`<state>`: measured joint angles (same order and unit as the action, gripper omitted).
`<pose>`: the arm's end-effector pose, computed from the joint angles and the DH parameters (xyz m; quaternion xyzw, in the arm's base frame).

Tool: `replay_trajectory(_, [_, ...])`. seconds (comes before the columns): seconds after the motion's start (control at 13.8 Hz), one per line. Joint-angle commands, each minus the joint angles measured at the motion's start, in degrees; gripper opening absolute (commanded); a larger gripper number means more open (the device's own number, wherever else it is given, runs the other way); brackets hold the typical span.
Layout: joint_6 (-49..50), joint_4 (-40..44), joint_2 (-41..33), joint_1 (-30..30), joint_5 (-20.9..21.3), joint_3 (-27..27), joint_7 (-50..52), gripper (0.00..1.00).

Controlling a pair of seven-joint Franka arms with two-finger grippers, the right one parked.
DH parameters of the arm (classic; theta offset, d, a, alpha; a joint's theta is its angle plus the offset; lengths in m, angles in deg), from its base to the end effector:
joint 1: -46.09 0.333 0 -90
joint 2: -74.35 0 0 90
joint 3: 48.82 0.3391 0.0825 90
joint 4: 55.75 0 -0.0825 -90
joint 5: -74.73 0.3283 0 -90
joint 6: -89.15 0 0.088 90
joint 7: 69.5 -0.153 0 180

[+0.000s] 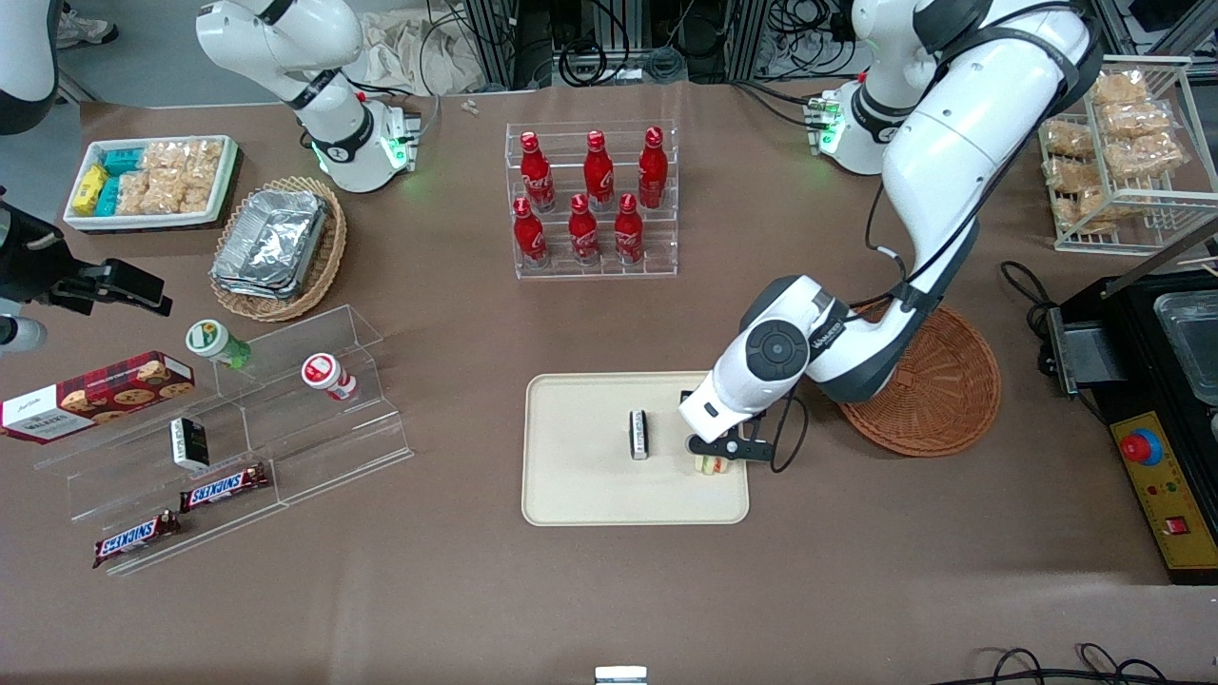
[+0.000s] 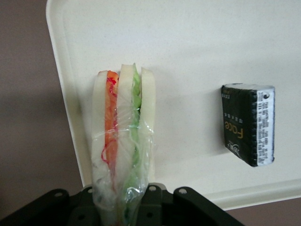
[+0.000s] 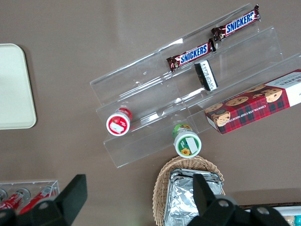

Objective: Place sandwich from basket to tray
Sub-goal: 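Lower the sandwich onto the tray beside the black item and release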

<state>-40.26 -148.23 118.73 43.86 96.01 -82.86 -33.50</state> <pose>0.5775 -0.3267 0.2345 0.9969 -0.0516 -0.0258 0.0531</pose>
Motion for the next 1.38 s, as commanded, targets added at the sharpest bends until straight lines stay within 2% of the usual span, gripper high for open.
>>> replay_trajectory(0.0, [0.6, 1.6, 0.9, 0.0, 1.6, -0.4, 1.1, 0.00])
replay_trajectory(0.07, [0.6, 1.6, 1.0, 0.0, 1.5, -0.3, 1.1, 0.00])
replay_trajectory(0.15, [0.6, 1.6, 1.0, 0.1, 1.4, -0.3, 1.3, 0.23])
replay_trajectory(0.22, [0.6, 1.5, 1.1, 0.2, 1.4, -0.3, 1.3, 0.55])
replay_trajectory(0.29, [0.6, 1.6, 1.7, 0.2, 1.7, -0.3, 1.1, 0.98])
replay_trajectory(0.8, [0.8, 1.2, 1.2, 0.3, 2.2, -0.3, 4.0, 1.00])
replay_trajectory(0.94, [4.0, 1.2, -1.7, 0.5, 2.0, -0.5, 4.4, 1.00])
replay_trajectory(1.02, [7.6, 1.5, -4.4, 0.6, 1.1, -0.6, 4.3, 1.00])
replay_trajectory(1.16, [10.2, 1.2, -10.7, 0.5, -4.1, -0.4, 4.0, 1.00])
replay_trajectory(1.31, [13.8, 1.0, -16.4, 0.5, -7.2, 0.6, 3.9, 1.00])
